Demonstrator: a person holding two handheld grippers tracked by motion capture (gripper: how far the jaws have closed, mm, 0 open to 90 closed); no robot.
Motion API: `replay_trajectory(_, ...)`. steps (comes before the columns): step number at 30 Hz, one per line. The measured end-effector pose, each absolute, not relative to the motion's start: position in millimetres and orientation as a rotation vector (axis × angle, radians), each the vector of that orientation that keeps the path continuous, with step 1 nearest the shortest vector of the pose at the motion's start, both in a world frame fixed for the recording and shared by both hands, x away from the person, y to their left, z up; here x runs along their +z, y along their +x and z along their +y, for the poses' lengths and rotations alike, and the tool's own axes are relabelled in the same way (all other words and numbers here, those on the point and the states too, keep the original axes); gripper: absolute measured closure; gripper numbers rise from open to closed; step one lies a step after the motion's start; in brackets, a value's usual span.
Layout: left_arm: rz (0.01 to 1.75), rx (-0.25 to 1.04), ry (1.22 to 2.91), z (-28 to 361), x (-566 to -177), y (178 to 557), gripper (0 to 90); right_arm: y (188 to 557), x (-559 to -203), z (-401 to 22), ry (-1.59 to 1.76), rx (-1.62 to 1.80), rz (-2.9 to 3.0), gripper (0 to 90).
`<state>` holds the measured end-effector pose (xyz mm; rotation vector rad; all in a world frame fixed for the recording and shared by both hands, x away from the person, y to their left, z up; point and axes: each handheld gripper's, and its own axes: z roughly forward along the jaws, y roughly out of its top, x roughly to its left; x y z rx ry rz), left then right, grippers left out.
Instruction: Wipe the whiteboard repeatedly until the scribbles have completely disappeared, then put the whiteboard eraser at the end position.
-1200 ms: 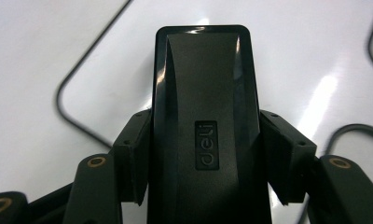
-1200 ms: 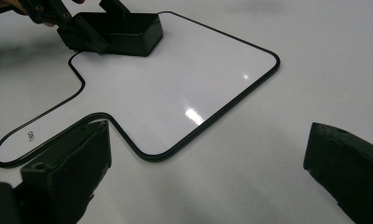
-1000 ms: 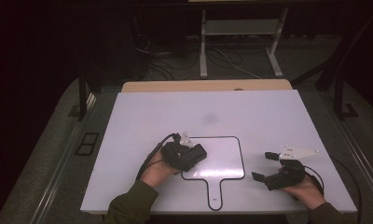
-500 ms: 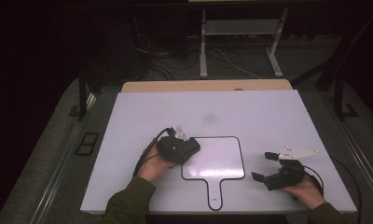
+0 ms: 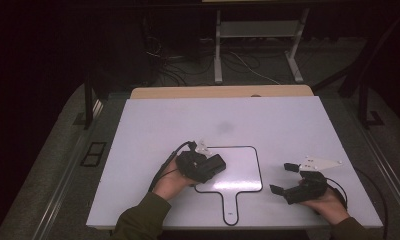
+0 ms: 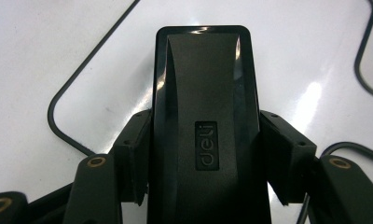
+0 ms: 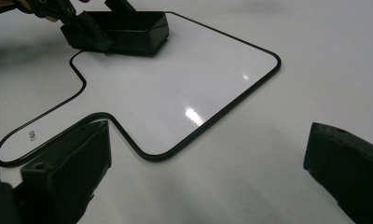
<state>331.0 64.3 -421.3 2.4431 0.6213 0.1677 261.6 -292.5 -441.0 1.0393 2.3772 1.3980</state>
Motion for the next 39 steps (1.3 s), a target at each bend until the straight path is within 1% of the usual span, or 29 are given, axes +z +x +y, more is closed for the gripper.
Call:
replay_trajectory(9,0.646,0.149,2.383,69.9,-412.4,337.3,39.4,261.2,-441.0,-292.3,1.039,1.398,2.374,0.0)
replay_trajectory(18,0.656,0.139,2.342,69.5,-403.9,357.0,39.4,261.6,-441.1,-292.9,1.049,1.404,2.371,0.0)
replay_trajectory(29,0.671,0.157,2.326,65.5,-395.3,393.8,39.4,262.3,-441.5,-293.5,1.053,1.405,2.371,0.0)
replay_trajectory(33,0.685,0.160,2.305,59.8,-395.7,407.4,39.4,262.0,-441.6,-293.3,1.057,1.403,2.373,0.0)
replay_trajectory(39,0.689,0.171,2.319,45.0,-397.0,429.3,39.4,262.2,-441.9,-293.4,1.056,1.405,2.374,0.0)
